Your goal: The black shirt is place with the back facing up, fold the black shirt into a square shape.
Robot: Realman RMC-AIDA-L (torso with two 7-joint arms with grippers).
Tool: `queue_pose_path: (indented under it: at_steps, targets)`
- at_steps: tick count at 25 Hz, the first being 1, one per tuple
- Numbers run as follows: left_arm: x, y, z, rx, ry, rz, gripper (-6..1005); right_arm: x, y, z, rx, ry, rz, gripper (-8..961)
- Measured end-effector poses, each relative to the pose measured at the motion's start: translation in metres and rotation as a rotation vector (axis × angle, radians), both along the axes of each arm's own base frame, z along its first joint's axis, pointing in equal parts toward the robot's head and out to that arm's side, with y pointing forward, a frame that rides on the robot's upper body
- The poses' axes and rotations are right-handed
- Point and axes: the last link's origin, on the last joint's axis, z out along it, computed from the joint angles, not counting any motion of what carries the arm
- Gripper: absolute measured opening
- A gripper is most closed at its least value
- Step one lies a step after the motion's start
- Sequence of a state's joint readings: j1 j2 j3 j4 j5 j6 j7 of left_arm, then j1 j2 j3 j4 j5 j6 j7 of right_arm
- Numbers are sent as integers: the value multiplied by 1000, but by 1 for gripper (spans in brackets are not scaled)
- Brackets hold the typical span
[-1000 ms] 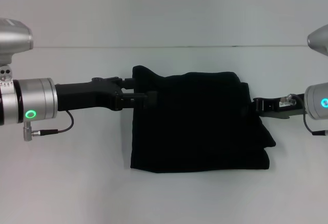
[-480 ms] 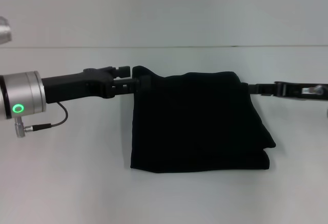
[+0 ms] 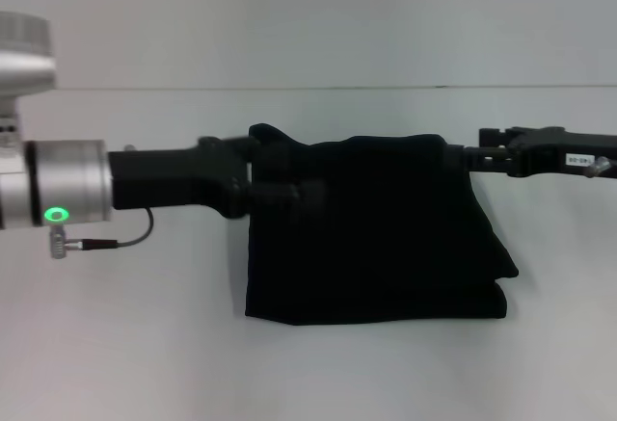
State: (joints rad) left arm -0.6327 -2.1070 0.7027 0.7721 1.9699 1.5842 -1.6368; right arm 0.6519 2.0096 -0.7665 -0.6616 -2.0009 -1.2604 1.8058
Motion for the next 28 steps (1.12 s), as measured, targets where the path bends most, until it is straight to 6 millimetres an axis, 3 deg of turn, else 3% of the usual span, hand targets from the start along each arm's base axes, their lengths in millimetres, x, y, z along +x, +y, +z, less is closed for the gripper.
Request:
queue_pose_path:
  at_steps: [4,16,28]
  targets:
    - [7,4,-15,-37,102,-40,921,-12,3,-6,-65,-61,41,914]
    - [2,9,-17,-52,185,-24,921,-19,-1,5,-165,-127,30,915]
    - [-4,5,-21,-67,210,-12,921,-17,-1,-1,-177,-185,41,914]
